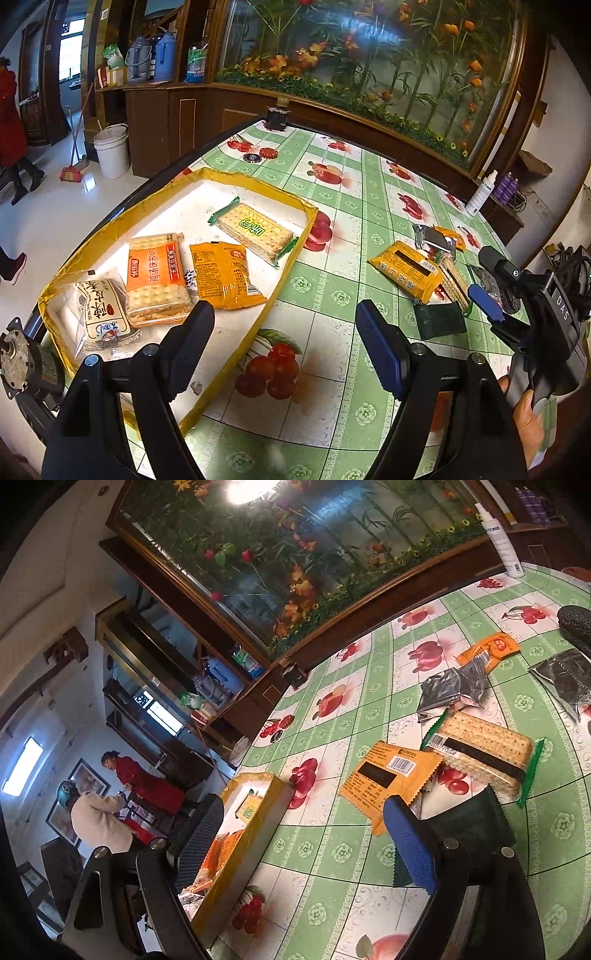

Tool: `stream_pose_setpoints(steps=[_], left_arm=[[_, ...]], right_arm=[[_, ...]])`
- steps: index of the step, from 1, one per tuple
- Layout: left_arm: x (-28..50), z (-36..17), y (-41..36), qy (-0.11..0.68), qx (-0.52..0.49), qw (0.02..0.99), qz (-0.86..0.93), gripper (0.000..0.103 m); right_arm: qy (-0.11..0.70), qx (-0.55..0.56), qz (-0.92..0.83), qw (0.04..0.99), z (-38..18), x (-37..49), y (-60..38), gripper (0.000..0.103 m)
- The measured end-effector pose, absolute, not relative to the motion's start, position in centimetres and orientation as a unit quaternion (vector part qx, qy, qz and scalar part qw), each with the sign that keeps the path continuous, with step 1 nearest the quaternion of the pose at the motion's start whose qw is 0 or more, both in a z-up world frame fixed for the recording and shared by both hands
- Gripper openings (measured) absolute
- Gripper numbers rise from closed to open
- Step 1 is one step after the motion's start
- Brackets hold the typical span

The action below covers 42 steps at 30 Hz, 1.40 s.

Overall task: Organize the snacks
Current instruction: 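Withdraw both open grippers from the foam box back over the snack pile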

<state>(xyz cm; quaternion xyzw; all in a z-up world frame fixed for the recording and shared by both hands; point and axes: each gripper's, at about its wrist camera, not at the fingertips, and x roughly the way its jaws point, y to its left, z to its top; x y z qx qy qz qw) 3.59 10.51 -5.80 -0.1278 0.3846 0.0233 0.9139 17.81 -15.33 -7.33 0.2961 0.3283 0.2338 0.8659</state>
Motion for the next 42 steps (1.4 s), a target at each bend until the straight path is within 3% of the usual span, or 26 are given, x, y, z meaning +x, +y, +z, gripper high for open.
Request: stream_pose_setpoints(steps=[42], left_arm=[[4.6, -7.2, 6.6, 0.419, -0.087, 0.904, -0.002, 0.079]], right_arm=[[0.309, 0.325, 0.182, 0.875, -7.8, 16.4, -21.2, 0.090]])
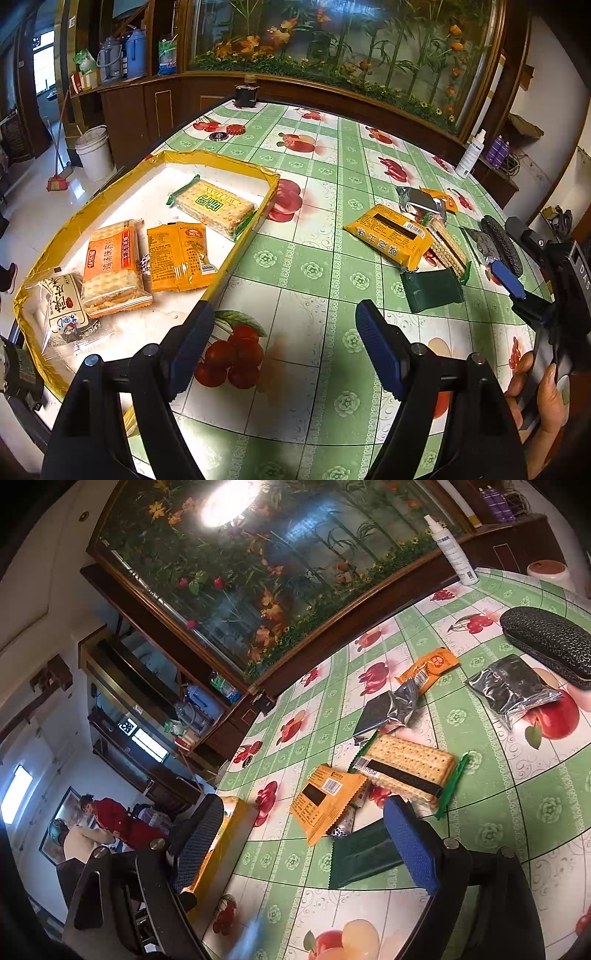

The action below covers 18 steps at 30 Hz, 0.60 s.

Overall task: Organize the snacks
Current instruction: 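Withdraw both open grippers from the foam box back over the snack pile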

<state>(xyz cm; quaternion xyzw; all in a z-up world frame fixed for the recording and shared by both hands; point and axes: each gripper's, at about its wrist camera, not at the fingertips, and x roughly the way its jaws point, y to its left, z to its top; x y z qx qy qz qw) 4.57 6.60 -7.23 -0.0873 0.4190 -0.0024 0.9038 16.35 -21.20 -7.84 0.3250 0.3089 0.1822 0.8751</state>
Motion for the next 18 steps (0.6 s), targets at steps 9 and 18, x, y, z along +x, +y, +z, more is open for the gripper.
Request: stream_pose_setpoints(steps=[9, 18], left_arm=[[6.1, -8.2, 6.6, 0.431, -0.075, 0.899, 0.006, 0.079], [8.5, -10.2, 4.0, 0.460, -0.035, 0.887, -0.011, 0.079]], right_arm=[[0.305, 0.272, 0.158, 0.899, -7.0, 15.5, -22.8, 0.091], [0.342, 0.187, 0.122, 0.913, -8.1, 15.3, -23.9, 0.091]])
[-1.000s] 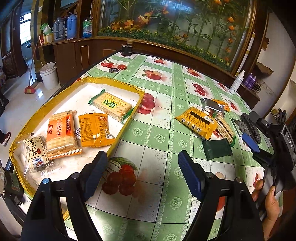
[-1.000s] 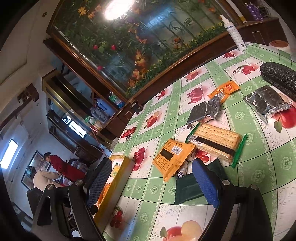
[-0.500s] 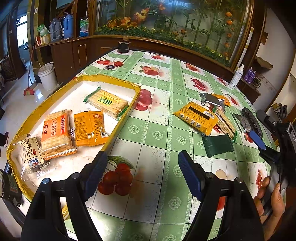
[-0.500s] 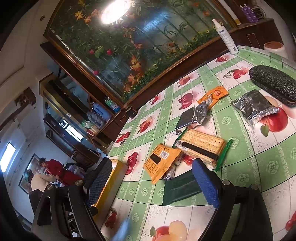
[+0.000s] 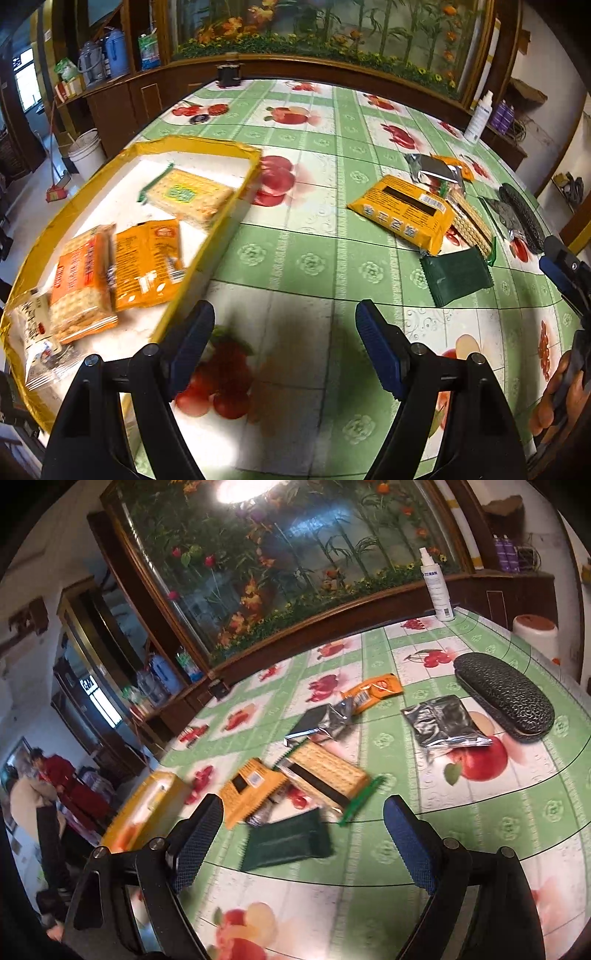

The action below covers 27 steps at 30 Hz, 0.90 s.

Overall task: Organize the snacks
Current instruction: 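Withdraw both open grippers from the foam box back over the snack pile, then grasp the yellow snack bag with left gripper while right gripper grasps the striped cracker pack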

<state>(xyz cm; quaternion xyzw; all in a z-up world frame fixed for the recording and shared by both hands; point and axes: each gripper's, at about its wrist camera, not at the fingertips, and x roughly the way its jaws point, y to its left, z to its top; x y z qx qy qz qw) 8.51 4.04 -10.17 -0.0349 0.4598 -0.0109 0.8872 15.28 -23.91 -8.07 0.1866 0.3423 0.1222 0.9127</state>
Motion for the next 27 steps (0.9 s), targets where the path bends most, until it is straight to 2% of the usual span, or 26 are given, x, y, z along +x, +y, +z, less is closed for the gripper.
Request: stream_pose_setpoints(steps=[11, 19, 27], left_arm=[[14.1, -9.6, -4.6, 0.450, 0.082, 0.884, -0.096, 0.079], [18.2, -10.1, -5.6, 0.472, 0.069, 0.868, -0.138, 0.079], [19.0, -9.7, -6.9, 0.470, 0.071, 0.856, -0.203, 0.079]], right_arm=[[0.371, 0.149, 0.124, 0.908, -8.9, 16.5, -24.1, 0.091], [0.381, 0.123, 0.143, 0.905, -8.9, 19.0, -23.3, 0.091], [0.393, 0.124, 0.147, 0.899, -9.4, 21.1, -23.2, 0.091]])
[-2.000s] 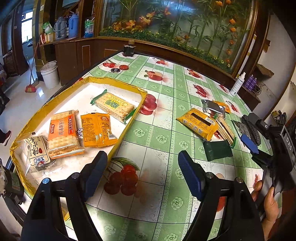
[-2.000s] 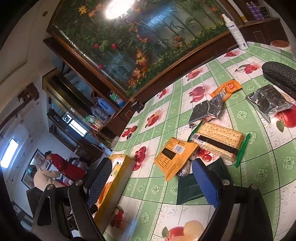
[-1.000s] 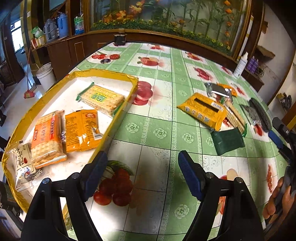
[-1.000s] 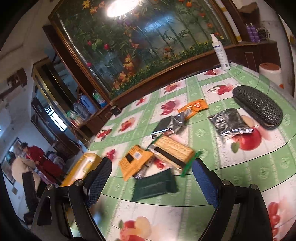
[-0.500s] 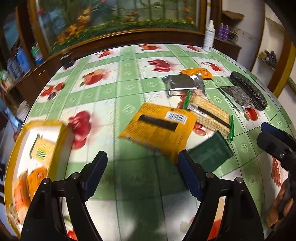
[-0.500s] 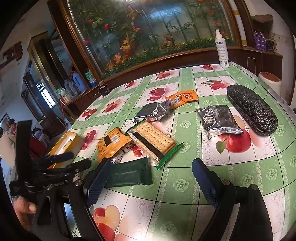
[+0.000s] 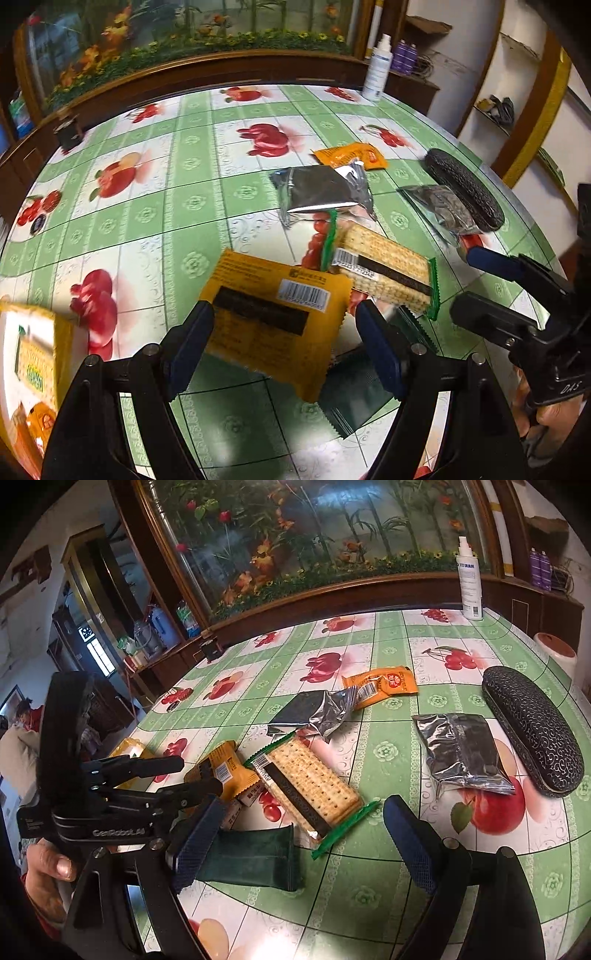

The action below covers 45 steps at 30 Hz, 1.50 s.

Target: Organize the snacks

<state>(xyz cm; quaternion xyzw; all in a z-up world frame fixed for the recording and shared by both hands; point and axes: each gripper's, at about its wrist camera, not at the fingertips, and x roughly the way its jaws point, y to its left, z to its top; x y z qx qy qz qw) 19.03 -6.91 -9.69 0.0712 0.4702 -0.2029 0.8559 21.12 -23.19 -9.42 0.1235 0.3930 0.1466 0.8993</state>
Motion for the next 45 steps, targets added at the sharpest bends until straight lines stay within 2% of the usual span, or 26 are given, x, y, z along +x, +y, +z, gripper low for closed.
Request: stream_pose_setpoints(steps=[7, 8, 10, 11, 12, 13, 14, 15, 20, 21, 22, 23, 25, 26, 28, 29, 35, 36, 39, 45], left_arm=[[19.6, -11.1, -7.0, 0.470, 0.103, 0.856, -0.188, 0.080], [19.6, -11.1, -6.9, 0.468, 0.105, 0.858, -0.186, 0.077], [19.4, -10.9, -6.5, 0.458, 0.109, 0.864, -0.180, 0.066], [19.2, -10.7, -6.3, 0.452, 0.106, 0.867, -0.182, 0.056], [19.0, -10.5, -6.1, 0.449, 0.103, 0.868, -0.185, 0.037], [18.9, -10.4, -5.8, 0.450, 0.098, 0.868, -0.187, 0.030], [18.8, -10.2, -5.4, 0.451, 0.090, 0.867, -0.189, 0.014], [18.8, -10.2, -5.0, 0.454, 0.081, 0.866, -0.191, 0.003], [18.2, -10.5, -3.1, 0.462, 0.062, 0.864, -0.188, 0.002], [18.1, -10.6, -2.7, 0.465, 0.055, 0.863, -0.191, 0.002], [18.0, -10.6, -2.4, 0.466, 0.046, 0.862, -0.195, 0.002], [18.0, -10.5, -2.0, 0.467, 0.040, 0.862, -0.195, 0.002], [18.1, -10.1, -1.7, 0.463, 0.036, 0.866, -0.185, 0.004], [18.4, -10.0, -1.6, 0.463, 0.033, 0.867, -0.181, 0.010], [19.1, -9.9, -1.5, 0.476, 0.018, 0.864, -0.164, 0.047], [19.6, -10.1, -1.6, 0.491, 0.008, 0.858, -0.151, 0.079], [20.7, -10.2, -2.6, 0.522, -0.072, 0.845, -0.095, 0.082], [21.1, -10.5, -2.8, 0.531, -0.078, 0.841, -0.075, 0.084], [22.1, -11.9, -2.4, 0.557, -0.107, 0.823, 0.017, 0.084], [22.9, -13.2, -1.5, 0.537, -0.171, 0.821, 0.091, 0.099]], right_arm=[[0.402, 0.092, 0.152, 0.898, -10.1, 22.6, -21.8, 0.091], [0.404, 0.084, 0.155, 0.898, -10.2, 22.8, -21.5, 0.091], [0.409, 0.060, 0.164, 0.896, -10.6, 23.4, -20.5, 0.090], [0.410, 0.047, 0.168, 0.895, -10.7, 23.6, -19.9, 0.088], [0.412, 0.037, 0.170, 0.894, -10.9, 23.9, -19.5, 0.087], [0.415, 0.026, 0.172, 0.893, -11.1, 24.3, -19.0, 0.087], [0.416, 0.021, 0.172, 0.893, -11.2, 24.6, -18.8, 0.086], [0.416, 0.019, 0.174, 0.892, -11.3, 24.9, -18.6, 0.085], [0.439, 0.016, 0.178, 0.880, -12.3, 27.1, -18.6, 0.084], [0.451, 0.016, 0.175, 0.875, -12.8, 27.5, -18.6, 0.078], [0.458, 0.017, 0.172, 0.872, -13.1, 27.7, -18.7, 0.078], [0.454, 0.017, 0.174, 0.874, -12.9, 27.6, -18.8, 0.073], [0.459, 0.013, 0.171, 0.872, -12.9, 27.6, -18.8, 0.069], [0.459, 0.013, 0.170, 0.872, -12.9, 27.6, -18.8, 0.068], [0.457, 0.010, 0.164, 0.874, -12.9, 27.4, -18.8, 0.067], [0.456, 0.012, 0.162, 0.875, -12.9, 27.3, -18.8, 0.067], [0.453, 0.023, 0.163, 0.876, -13.0, 27.4, -19.1, 0.067], [0.452, 0.025, 0.164, 0.876, -13.0, 27.5, -19.1, 0.067], [0.450, 0.045, 0.173, 0.875, -13.0, 27.5, -19.7, 0.067], [0.448, 0.062, 0.181, 0.874, -13.0, 27.5, -20.0, 0.068]])
